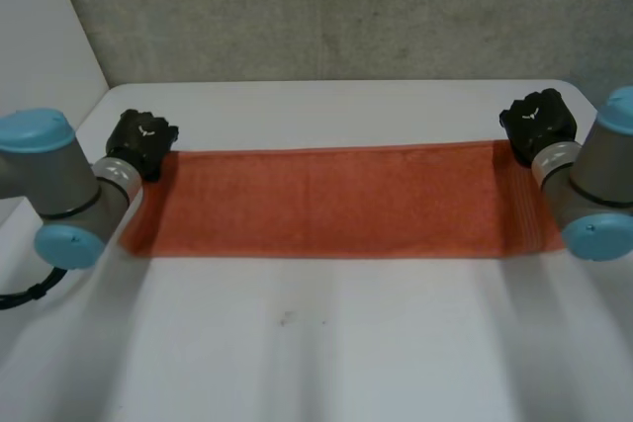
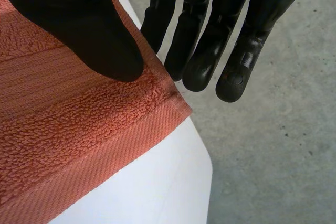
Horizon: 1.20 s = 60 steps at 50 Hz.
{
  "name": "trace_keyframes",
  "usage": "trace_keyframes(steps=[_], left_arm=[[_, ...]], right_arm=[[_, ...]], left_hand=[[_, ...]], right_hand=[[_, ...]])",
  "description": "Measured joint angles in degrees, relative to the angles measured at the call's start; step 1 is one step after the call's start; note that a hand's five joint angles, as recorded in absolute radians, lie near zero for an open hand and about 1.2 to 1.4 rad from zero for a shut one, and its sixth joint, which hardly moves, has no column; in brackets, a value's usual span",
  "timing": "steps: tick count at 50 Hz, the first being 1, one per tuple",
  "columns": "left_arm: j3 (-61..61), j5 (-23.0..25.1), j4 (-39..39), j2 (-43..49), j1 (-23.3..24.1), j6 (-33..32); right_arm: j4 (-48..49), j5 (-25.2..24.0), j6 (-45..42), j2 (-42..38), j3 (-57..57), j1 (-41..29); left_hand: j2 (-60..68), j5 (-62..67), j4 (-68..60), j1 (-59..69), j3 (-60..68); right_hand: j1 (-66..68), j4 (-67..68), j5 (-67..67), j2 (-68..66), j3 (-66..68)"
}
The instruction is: Fold the laundry
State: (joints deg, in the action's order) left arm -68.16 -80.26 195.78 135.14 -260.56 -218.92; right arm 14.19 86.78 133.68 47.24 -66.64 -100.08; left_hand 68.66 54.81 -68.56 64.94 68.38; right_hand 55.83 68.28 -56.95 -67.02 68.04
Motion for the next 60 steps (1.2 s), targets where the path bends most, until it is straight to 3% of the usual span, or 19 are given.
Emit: trace_keyframes(steps=[1, 3, 4, 5, 6, 8, 9, 10, 20, 23, 31, 38, 44, 60], left_arm=[[1.0, 0.1, 2.3, 1.4, 0.3, -0.1], [1.3, 0.3, 3.6, 2.0, 0.5, -0.1], [1.4, 0.4, 5.1, 2.4, 0.8, -0.1], [1.3, 0.5, 6.0, 2.6, 1.0, -0.1], [1.1, 0.6, 6.7, 2.7, 1.3, -0.1], [0.0, 0.7, 9.0, 2.5, 2.2, -0.1], [0.0, 0.7, 9.0, 2.5, 2.2, -0.1], [-1.0, 0.8, 10.1, 2.1, 2.8, 0.0], [-9.4, 0.6, 13.6, -4.6, 4.7, 0.3], [-14.9, 0.6, 13.7, -9.5, 4.9, 0.6], [-27.1, 0.6, 13.5, -19.1, 4.8, 2.1], [-34.4, 0.5, 13.4, -23.3, 4.5, 7.8], [-36.6, 0.5, 13.6, -24.2, 4.6, 13.2], [-36.5, 0.4, 14.1, -23.9, 4.4, 14.0]], right_arm=[[1.6, 0.9, -0.1, -1.9, 1.3, -0.5], [2.1, 1.6, -0.1, -2.7, 1.9, -0.7], [2.4, 2.3, -0.1, -3.5, 2.4, -1.0], [2.6, 3.3, 0.0, -4.2, 2.8, -1.3], [2.6, 3.8, 0.0, -4.5, 2.9, -1.5], [2.4, 5.1, 0.5, -4.9, 2.6, -2.0], [2.4, 5.1, 0.5, -4.9, 2.6, -2.0], [2.3, 5.5, 1.0, -4.7, 2.1, -2.2], [1.6, 5.2, 9.2, 5.8, -5.5, -1.6], [0.0, 3.2, 13.0, 12.1, -10.1, -1.2], [-10.2, -1.9, 15.4, 18.4, -17.2, 2.1], [-17.0, -5.3, 15.6, 18.8, -21.0, 6.2], [-14.6, -9.9, 15.5, 17.4, -23.7, 10.2], [-6.1, -11.6, 14.9, 10.6, -23.7, 11.7]], left_hand=[[0.0, 0.0, 0.0, 0.0, 0.0], [0.0, 0.0, 0.0, 0.0, 0.0], [-11.9, -7.6, 11.0, -8.9, -10.8], [-32.1, -28.5, 32.2, -32.9, -31.5], [-41.4, -36.8, 40.4, -42.0, -40.6], [-43.6, -40.0, 43.8, -45.2, -42.8], [-43.6, -40.0, 43.8, -45.2, -42.8], [-56.8, -52.3, 56.8, -53.5, -56.2], [-57.2, -52.3, 56.9, -53.5, -56.4], [-57.2, -52.3, 56.9, -53.5, -56.4], [-57.2, -52.3, 56.9, -53.5, -56.4], [-57.2, -52.3, 56.9, -53.5, -56.4], [-57.2, -52.3, 56.9, -53.5, -56.4], [-57.2, -52.3, 56.9, -53.5, -56.4]], right_hand=[[-6.7, -7.1, 6.7, 7.1, -7.1], [-6.7, -7.1, 6.7, 7.1, -7.1], [-24.2, -28.2, 27.1, 28.4, -28.2], [-39.3, -47.3, 45.9, 47.6, -47.2], [-39.3, -47.3, 45.9, 47.6, -47.2], [-44.3, -55.2, 53.4, 54.5, -56.0], [-44.3, -55.2, 53.4, 54.5, -56.0], [-44.3, -55.2, 53.5, 54.6, -56.2], [-44.3, -55.2, 53.5, 54.6, -56.2], [-44.3, -55.2, 53.5, 54.6, -56.2], [-44.3, -55.2, 53.5, 54.6, -56.2], [-43.8, -54.6, 52.9, 53.6, -55.0], [-33.7, -42.5, 42.0, 41.4, -42.2], [-21.0, -27.8, 28.0, 26.1, -27.4]])
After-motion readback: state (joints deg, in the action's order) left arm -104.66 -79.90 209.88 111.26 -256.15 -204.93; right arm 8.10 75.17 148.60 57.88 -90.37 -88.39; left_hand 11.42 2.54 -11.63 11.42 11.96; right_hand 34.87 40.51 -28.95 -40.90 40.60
